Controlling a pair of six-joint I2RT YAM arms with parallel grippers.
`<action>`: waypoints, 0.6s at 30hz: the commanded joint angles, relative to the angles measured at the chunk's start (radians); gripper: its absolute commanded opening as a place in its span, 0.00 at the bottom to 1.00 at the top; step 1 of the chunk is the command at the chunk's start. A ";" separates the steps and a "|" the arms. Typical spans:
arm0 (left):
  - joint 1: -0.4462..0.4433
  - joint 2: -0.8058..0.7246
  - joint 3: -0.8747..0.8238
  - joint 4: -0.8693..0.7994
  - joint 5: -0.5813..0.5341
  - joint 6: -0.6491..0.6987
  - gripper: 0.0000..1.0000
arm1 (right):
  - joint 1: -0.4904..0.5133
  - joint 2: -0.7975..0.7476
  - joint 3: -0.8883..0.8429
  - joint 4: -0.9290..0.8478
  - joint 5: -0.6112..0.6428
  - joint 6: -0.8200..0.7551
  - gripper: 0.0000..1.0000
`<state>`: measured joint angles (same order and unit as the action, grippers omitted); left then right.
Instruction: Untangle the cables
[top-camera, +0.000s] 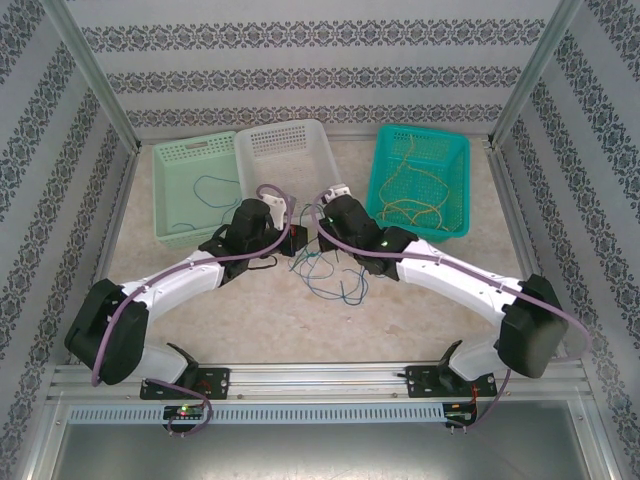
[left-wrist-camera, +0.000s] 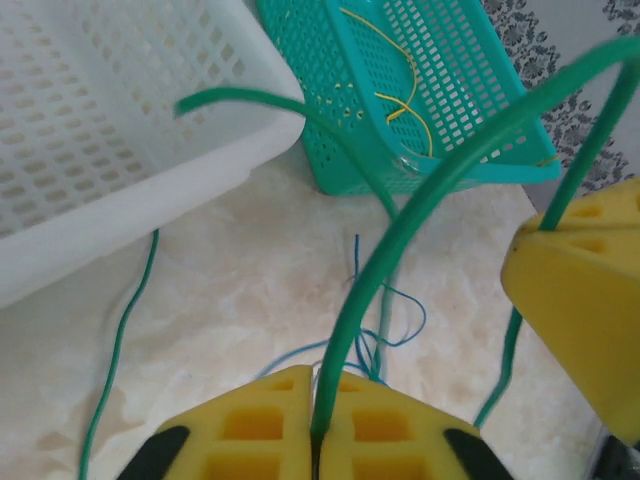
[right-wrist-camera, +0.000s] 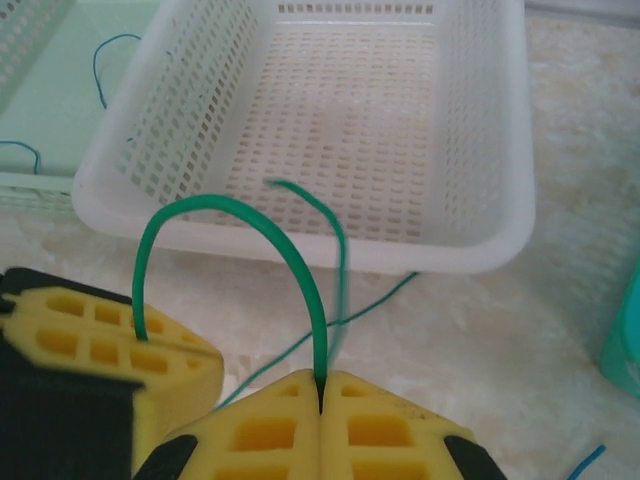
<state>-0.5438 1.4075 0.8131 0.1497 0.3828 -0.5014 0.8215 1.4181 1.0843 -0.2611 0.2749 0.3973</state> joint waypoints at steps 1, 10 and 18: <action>-0.008 -0.012 0.023 -0.056 -0.077 0.029 0.00 | -0.039 -0.070 -0.052 -0.004 0.001 0.025 0.00; -0.006 -0.018 0.100 -0.354 -0.111 0.205 0.00 | -0.034 -0.101 -0.055 -0.213 0.247 -0.438 0.00; -0.006 0.052 0.178 -0.531 -0.024 0.343 0.00 | 0.018 -0.098 -0.100 -0.198 0.502 -0.895 0.00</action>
<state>-0.5575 1.4277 0.9714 -0.2031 0.3660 -0.2413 0.8429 1.3357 1.0130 -0.4026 0.5507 -0.2672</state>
